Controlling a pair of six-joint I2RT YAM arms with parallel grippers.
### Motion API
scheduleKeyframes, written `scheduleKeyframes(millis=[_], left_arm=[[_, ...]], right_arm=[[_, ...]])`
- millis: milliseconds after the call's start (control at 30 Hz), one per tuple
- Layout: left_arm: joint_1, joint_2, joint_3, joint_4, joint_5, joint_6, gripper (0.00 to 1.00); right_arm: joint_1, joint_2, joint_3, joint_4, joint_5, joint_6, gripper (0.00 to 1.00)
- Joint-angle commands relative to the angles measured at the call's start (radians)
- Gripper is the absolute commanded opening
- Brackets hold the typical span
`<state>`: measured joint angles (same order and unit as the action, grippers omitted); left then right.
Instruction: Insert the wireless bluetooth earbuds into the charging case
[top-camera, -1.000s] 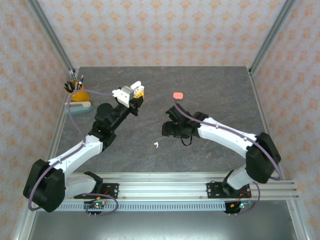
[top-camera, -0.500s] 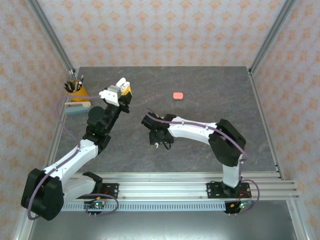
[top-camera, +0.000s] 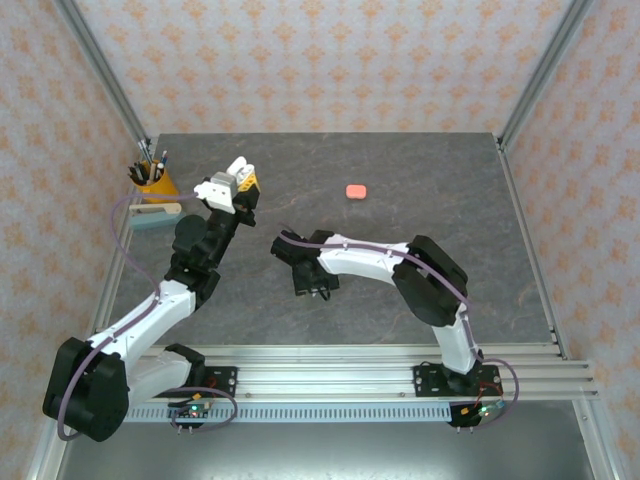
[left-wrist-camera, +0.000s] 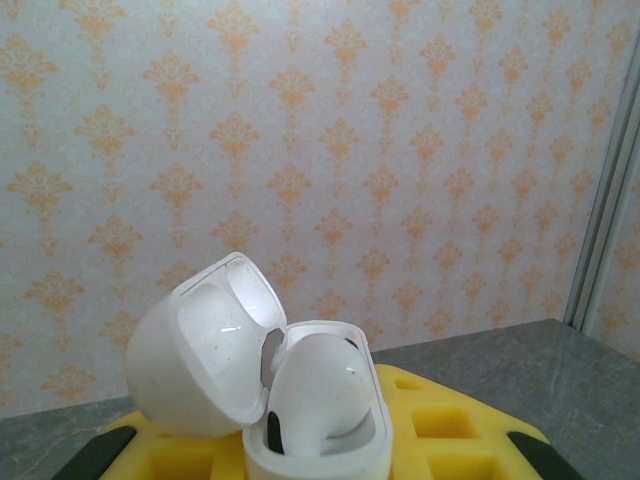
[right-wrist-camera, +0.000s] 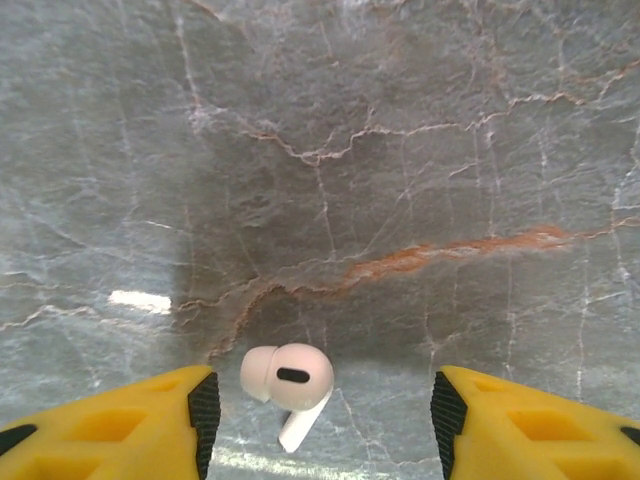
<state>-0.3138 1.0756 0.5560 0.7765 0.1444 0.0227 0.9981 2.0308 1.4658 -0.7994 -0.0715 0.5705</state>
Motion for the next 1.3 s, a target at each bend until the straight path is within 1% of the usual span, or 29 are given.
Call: scheduleKeyframes(millis=[0,200,367,567,800,967,1133,1267], left_arm=[[0.007,-0.017,-0.011,0.058,-0.020,-0.015,0.00],[0.009,-0.016,-0.016,0.061,-0.019,-0.020,0.00],[0.009,-0.014,-0.018,0.061,-0.018,-0.021,0.00],[0.008,-0.014,-0.018,0.063,-0.019,-0.023,0.00],[0.009,-0.013,-0.016,0.061,-0.017,-0.025,0.00],[0.009,-0.014,-0.013,0.058,-0.016,-0.026,0.00],[0.009,-0.015,-0.011,0.058,-0.015,-0.027,0.00],[0.009,-0.014,-0.008,0.056,-0.014,-0.029,0.00]], right_arm=[[0.003,0.022,0.034,-0.039,0.013,-0.016,0.58],[0.002,0.052,0.066,-0.050,0.028,-0.007,0.56],[0.003,0.064,0.074,-0.062,0.042,-0.003,0.52],[0.004,0.056,0.055,-0.065,0.042,0.001,0.48],[0.002,0.045,0.029,-0.055,0.036,0.008,0.40],[0.003,0.042,0.018,-0.049,0.035,0.011,0.38],[0.003,0.032,0.009,-0.049,0.037,0.013,0.30],[0.004,0.012,-0.002,-0.048,0.042,0.018,0.26]])
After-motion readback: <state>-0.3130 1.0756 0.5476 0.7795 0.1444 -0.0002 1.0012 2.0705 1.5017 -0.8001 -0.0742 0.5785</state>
